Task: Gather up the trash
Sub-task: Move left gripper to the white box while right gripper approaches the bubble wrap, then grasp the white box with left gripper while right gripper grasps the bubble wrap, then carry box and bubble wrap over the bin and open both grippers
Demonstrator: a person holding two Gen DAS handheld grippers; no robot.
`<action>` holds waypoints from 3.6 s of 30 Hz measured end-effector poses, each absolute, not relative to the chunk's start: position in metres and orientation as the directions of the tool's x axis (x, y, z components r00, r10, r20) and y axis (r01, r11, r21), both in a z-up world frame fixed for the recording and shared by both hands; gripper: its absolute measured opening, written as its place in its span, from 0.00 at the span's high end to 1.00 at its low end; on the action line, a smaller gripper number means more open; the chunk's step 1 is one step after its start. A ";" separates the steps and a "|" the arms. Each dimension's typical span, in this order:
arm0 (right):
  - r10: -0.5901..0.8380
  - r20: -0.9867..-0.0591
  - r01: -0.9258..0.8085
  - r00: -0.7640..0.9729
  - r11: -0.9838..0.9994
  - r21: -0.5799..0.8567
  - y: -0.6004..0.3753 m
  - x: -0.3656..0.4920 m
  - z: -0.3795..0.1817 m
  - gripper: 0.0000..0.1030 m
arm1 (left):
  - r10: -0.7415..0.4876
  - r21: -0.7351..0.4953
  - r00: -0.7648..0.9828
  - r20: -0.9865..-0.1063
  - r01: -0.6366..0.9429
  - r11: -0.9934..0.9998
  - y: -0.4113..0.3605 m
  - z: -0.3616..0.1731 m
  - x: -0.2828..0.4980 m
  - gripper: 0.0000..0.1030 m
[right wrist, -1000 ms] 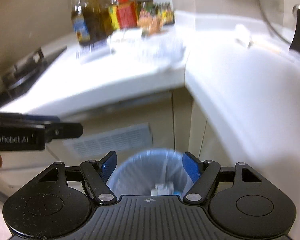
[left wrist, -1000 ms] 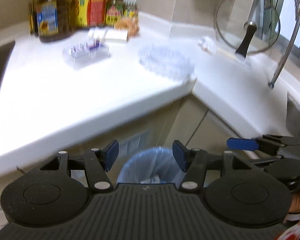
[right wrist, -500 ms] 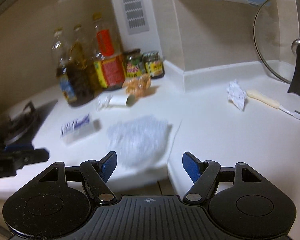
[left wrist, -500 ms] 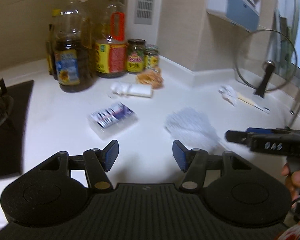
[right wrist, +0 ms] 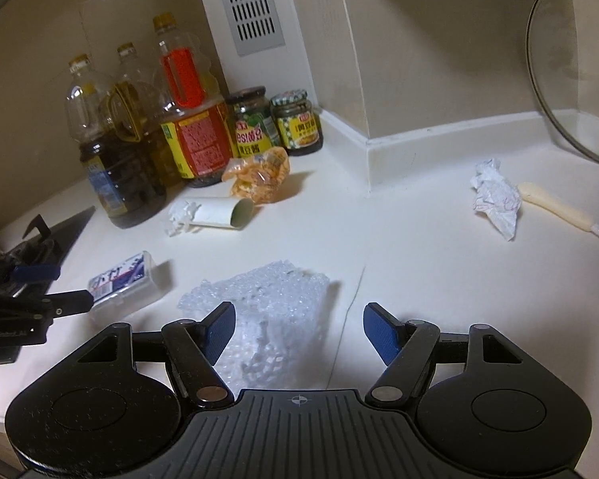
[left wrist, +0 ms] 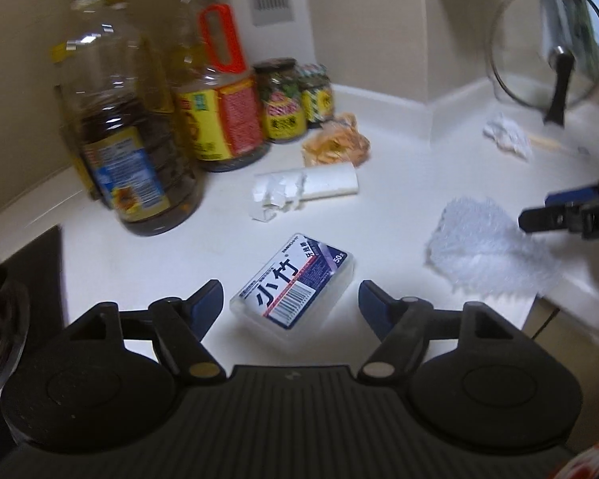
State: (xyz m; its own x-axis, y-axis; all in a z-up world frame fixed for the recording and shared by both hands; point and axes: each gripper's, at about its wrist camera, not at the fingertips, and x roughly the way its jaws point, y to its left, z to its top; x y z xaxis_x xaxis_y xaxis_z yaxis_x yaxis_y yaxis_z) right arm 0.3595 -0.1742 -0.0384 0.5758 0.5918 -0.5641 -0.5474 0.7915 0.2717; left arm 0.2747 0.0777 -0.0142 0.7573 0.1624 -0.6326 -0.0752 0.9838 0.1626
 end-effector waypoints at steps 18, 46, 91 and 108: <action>0.584 -0.617 -0.537 0.528 0.792 0.290 -0.159 0.375 -0.056 0.63 | 0.035 0.161 0.672 -0.739 0.127 0.979 0.096 -0.034 0.320 0.32; 0.561 -0.558 -0.552 0.611 0.808 0.207 -0.176 0.330 -0.038 0.94 | 0.101 0.135 0.684 -0.723 -0.004 0.991 0.063 -0.031 0.265 0.44; 0.577 -0.566 -0.587 0.589 0.787 0.191 -0.233 0.191 -0.038 0.94 | -0.003 -0.029 0.710 -0.704 -0.024 0.999 -0.027 -0.020 0.158 0.45; 0.499 -0.684 -0.565 0.532 0.811 0.152 -0.242 0.170 -0.115 0.94 | -0.036 -0.072 0.580 -0.814 -0.039 0.997 -0.045 -0.094 0.150 0.45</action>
